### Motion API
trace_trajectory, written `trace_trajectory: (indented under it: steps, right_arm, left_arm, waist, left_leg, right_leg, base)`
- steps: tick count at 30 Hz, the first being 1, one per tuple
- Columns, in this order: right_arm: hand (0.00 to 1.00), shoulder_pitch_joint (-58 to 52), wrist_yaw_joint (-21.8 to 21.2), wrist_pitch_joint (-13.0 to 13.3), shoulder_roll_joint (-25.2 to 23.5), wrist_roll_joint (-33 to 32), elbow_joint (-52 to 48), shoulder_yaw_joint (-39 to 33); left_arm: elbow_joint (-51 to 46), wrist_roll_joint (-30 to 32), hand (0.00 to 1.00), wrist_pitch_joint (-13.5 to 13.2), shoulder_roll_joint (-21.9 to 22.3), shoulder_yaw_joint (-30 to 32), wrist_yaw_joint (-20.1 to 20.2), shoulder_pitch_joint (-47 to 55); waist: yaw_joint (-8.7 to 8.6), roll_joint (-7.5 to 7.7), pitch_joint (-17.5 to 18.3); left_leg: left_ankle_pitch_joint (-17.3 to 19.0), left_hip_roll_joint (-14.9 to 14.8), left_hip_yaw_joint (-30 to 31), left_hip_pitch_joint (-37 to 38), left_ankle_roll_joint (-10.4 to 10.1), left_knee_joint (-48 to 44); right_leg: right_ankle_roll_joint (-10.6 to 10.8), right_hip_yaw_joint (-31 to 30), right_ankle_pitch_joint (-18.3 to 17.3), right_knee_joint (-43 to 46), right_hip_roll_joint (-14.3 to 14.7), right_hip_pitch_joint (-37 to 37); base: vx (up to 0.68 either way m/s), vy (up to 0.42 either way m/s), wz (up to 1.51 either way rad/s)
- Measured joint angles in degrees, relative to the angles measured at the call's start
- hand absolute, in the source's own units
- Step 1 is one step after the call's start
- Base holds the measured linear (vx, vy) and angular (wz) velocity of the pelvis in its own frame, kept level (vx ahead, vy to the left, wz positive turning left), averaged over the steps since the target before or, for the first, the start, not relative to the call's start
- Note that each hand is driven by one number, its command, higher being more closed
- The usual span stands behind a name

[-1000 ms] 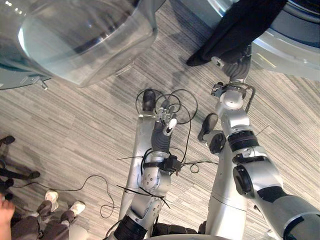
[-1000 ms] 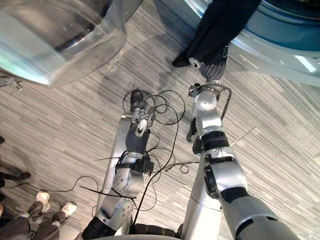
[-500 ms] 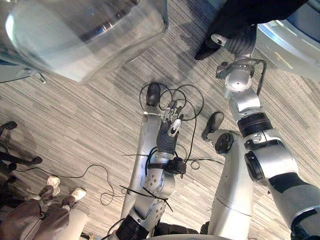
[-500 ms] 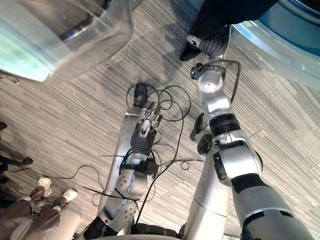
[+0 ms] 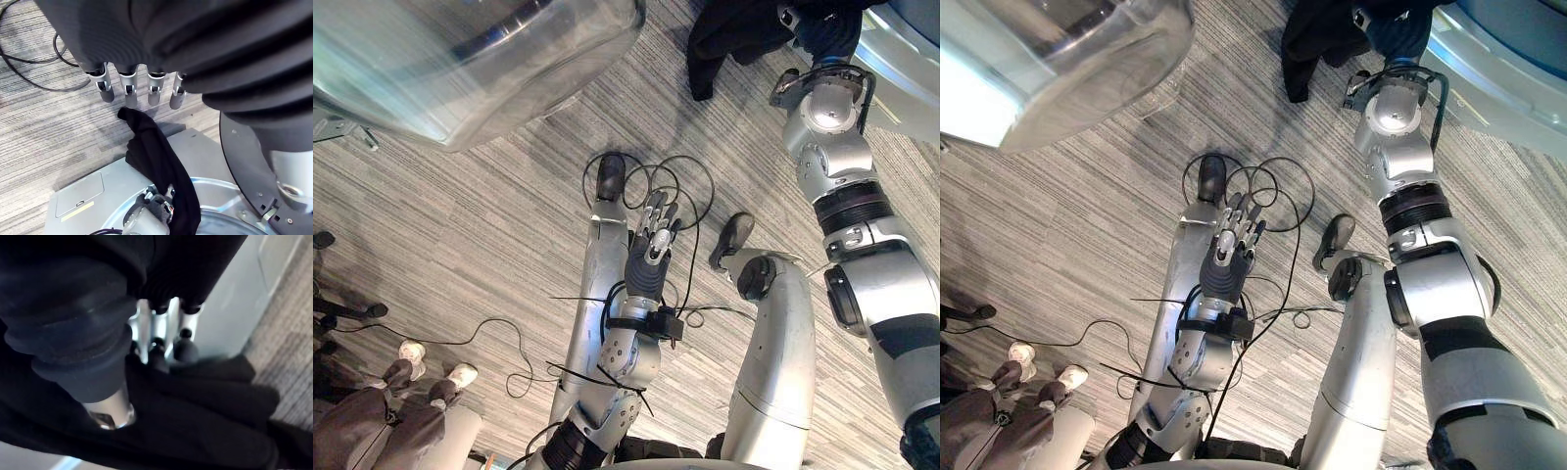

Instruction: Pick up the laundry basket with both hands and put the clothes into the washing machine.

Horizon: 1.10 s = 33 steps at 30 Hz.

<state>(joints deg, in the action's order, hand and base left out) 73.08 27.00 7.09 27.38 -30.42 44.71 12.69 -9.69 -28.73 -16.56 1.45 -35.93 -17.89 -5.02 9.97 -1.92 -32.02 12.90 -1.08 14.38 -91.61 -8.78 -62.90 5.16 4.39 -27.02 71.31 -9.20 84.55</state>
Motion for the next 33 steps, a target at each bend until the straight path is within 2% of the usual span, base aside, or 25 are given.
trace_trajectory:
  steps: [8,12,13,16,17,18,20,21,22,24,29,33]
  right_arm:
    - [1.00,1.64,-0.05,1.53,-0.05,-14.92,-1.89,-0.31]
    - [1.00,0.16,-0.23,1.51,-0.10,-22.05,-7.73,-3.38]
    - [1.00,-2.26,0.09,1.51,-0.23,-25.02,-12.50,-5.01]
    - [1.00,-7.63,1.92,2.43,-0.86,-26.85,-21.24,-7.69]
    - [1.00,-12.82,4.18,6.90,-1.56,-26.61,-31.77,-10.35]
    - [1.00,-14.77,5.16,10.25,-1.55,-25.96,-37.86,-12.47]
    - [1.00,-17.11,7.30,18.99,-0.63,-22.91,-50.20,-20.58]
    - [1.00,-18.06,7.97,20.89,0.16,-22.16,-52.64,-22.22]
    - [1.00,-19.30,8.35,20.14,2.48,-23.28,-54.41,-19.35]
    - [1.00,-22.82,8.75,20.40,1.83,-20.70,-58.06,-19.14]
    - [1.00,-25.94,10.81,20.18,2.95,-20.66,-60.74,-19.23]
    - [1.00,-25.63,14.88,20.18,6.27,-21.03,-60.09,-19.20]
  left_arm:
    - [0.02,-1.05,0.00,0.04,-0.02,-0.45,-1.12,0.00]
    - [-0.15,-1.71,0.00,0.12,-0.06,-1.85,-1.19,0.00]
    - [-0.56,-1.71,0.00,0.31,-0.06,-2.05,-1.21,0.01]
    - [-1.27,-1.71,0.00,0.50,-0.06,-1.99,-1.42,0.01]
    - [-1.47,-1.70,0.00,0.52,-0.06,-1.85,-2.29,0.01]
    - [-1.53,-1.67,0.00,0.53,-0.06,-1.67,-2.40,0.02]
    - [-1.53,-1.65,0.00,1.13,-0.06,-1.56,-2.87,0.02]
    - [-1.53,-1.60,0.00,1.44,-0.06,-1.59,-3.12,0.02]
    - [-1.53,-1.56,0.00,2.19,-0.07,-1.63,-3.58,-0.02]
    - [-1.55,-1.51,0.00,2.73,-0.07,-1.78,-3.63,0.10]
    - [-3.22,-1.49,0.00,3.75,-0.07,-1.81,-3.73,0.30]
    - [-4.49,-1.41,0.00,3.85,-0.07,-1.72,-3.76,0.35]
  waist:
    - [-0.20,0.10,-0.02]
    - [-0.68,0.28,-0.12]
    - [-0.77,0.42,-0.20]
    - [-1.19,0.91,-0.36]
    - [-2.22,1.21,-0.31]
    - [-3.12,1.25,-0.30]
    - [-6.06,1.85,-0.21]
    - [-6.65,2.20,-0.16]
    - [-7.21,2.81,-0.13]
    - [-7.04,2.88,-0.13]
    - [-6.44,3.20,-0.14]
    - [-6.05,3.24,-0.17]
  left_leg:
    - [-0.24,0.05,-0.73,-0.61,0.17,-0.08]
    - [-0.58,0.09,-0.72,-1.68,0.42,-0.54]
    - [-0.57,0.12,-0.77,-2.17,0.43,-1.11]
    - [-0.56,0.20,-1.05,-2.46,0.45,-1.41]
    - [-0.52,0.18,-1.33,-2.46,0.52,-1.55]
    - [-0.46,0.16,-1.56,-2.43,0.65,-1.59]
    - [-0.26,-0.05,-2.75,-1.93,1.40,-1.71]
    - [-0.16,-0.26,-3.16,-1.68,1.58,-1.69]
    - [-0.07,-0.96,-3.84,-1.11,1.73,-1.41]
    - [-0.12,-1.05,-3.86,-0.41,1.80,-0.42]
    - [-0.17,-1.75,-3.69,0.06,1.85,-0.38]
    - [0.34,-1.69,-3.83,0.03,2.72,-1.25]
  right_leg:
    - [0.29,-1.06,0.61,0.27,0.06,1.10]
    - [0.77,-1.00,1.36,-0.47,0.06,1.60]
    - [0.99,-1.12,1.49,-0.52,0.05,1.75]
    - [1.27,-1.28,1.65,-0.79,-0.01,1.77]
    - [1.56,-1.51,2.01,-1.26,0.00,1.59]
    - [1.63,-1.77,2.35,-1.50,0.05,1.57]
    - [2.28,-3.27,3.06,-1.59,0.31,1.57]
    - [2.38,-3.74,3.26,-1.71,0.51,1.54]
    - [2.63,-4.45,3.64,-2.22,1.20,1.35]
    - [2.32,-4.53,4.10,-3.02,1.41,1.04]
    - [1.90,-4.06,4.41,-4.82,2.11,-0.24]
    - [2.37,-4.39,4.65,-5.43,2.01,-0.83]
  base:
    - [-0.03,0.018,-0.02]
    - [-0.03,0.039,-0.06]
    - [-0.02,0.045,-0.08]
    - [-0.02,0.046,-0.05]
    - [-0.02,0.036,-0.10]
    - [-0.03,0.050,-0.16]
    - [-0.05,0.055,-0.19]
    - [-0.07,0.043,-0.28]
    - [-0.05,0.024,-0.23]
    - [-0.04,0.012,-0.11]
    - [0.01,0.015,-0.06]
    - [0.00,0.045,-0.07]
